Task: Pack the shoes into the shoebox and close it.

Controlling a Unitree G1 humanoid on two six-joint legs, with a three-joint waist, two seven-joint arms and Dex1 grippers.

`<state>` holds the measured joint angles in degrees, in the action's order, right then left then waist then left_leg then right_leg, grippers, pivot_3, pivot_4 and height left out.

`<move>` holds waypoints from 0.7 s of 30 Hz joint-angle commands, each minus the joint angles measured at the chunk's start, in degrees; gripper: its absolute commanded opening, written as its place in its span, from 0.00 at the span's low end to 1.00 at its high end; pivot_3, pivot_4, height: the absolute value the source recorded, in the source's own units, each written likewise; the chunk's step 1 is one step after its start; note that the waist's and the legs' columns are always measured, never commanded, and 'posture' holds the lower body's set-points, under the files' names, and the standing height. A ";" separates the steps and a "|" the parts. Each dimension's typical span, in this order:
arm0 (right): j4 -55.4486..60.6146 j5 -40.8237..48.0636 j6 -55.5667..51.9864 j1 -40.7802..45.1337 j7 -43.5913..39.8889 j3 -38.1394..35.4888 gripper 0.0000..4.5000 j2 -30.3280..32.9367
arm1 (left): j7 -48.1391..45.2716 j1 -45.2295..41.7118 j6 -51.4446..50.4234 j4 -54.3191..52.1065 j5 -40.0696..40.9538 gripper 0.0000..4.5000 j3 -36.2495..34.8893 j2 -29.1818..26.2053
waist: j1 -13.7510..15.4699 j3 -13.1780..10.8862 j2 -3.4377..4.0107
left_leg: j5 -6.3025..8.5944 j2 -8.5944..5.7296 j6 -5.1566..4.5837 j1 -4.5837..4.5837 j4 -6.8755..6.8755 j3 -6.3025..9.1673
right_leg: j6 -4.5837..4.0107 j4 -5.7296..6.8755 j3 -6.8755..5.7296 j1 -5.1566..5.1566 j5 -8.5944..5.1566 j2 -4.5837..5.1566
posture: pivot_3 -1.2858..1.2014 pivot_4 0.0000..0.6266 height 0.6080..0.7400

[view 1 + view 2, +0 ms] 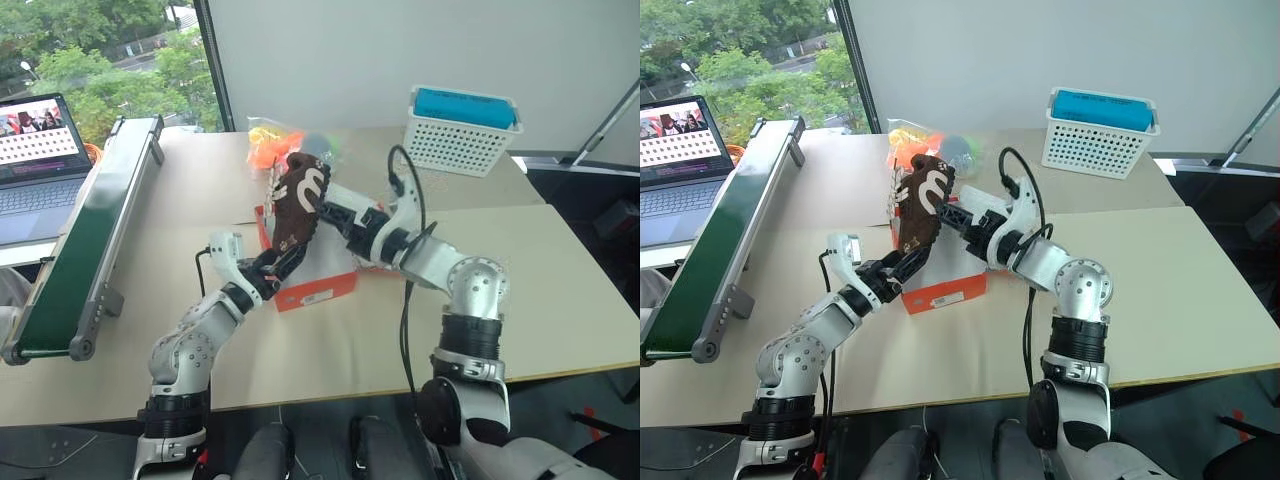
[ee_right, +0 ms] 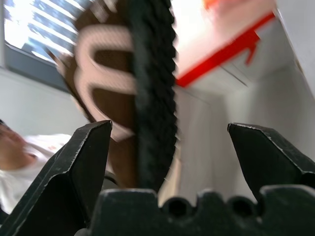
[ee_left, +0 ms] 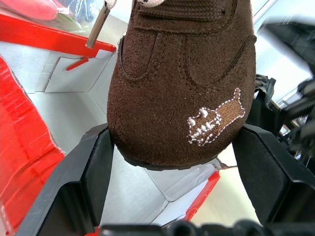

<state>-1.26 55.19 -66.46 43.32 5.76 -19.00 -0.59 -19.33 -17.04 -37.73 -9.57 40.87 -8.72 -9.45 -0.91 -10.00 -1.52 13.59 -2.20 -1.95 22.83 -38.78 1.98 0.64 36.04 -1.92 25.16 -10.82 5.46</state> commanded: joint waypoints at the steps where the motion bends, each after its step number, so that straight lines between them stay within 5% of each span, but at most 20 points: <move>1: 0.45 -0.33 2.10 1.56 -2.64 1.16 1.00 0.58 | -0.01 -0.32 0.28 -3.47 0.62 0.74 -0.03 -0.11 | 0.02 0.00 0.00 | 0.00 0.01 0.00 0.00 0.00 0.00 | 0.00 -0.01 0.00 0.00 0.00 -0.02 | 0.52 0.24 1.00; 20: -2.51 0.39 4.73 5.23 -4.36 -0.11 1.00 0.18 | 1.01 -0.05 -0.13 -4.64 0.80 0.74 -0.05 -0.27 | 0.06 0.00 0.00 | 0.02 0.06 -0.02 0.00 0.00 -0.09 | -0.02 -0.05 0.08 0.02 0.04 -0.05 | 0.52 0.24 1.00; 21: -2.39 0.36 4.67 5.08 -4.33 0.00 0.94 0.11 | 1.05 0.04 -0.13 -4.67 0.77 0.74 -0.04 -0.30 | 0.05 0.00 0.00 | 0.02 0.07 -0.02 -0.01 0.01 -0.09 | -0.02 -0.05 0.08 0.02 0.04 -0.06 | 0.52 0.24 1.00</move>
<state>-5.22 54.29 -62.69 47.22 2.12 -18.74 -0.25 -18.13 -16.90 -37.82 -10.62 40.86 -8.81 -9.59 -0.86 -10.00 -1.52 13.61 -2.13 -1.98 22.82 -38.77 1.89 0.61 35.99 -1.84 25.17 -10.78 5.39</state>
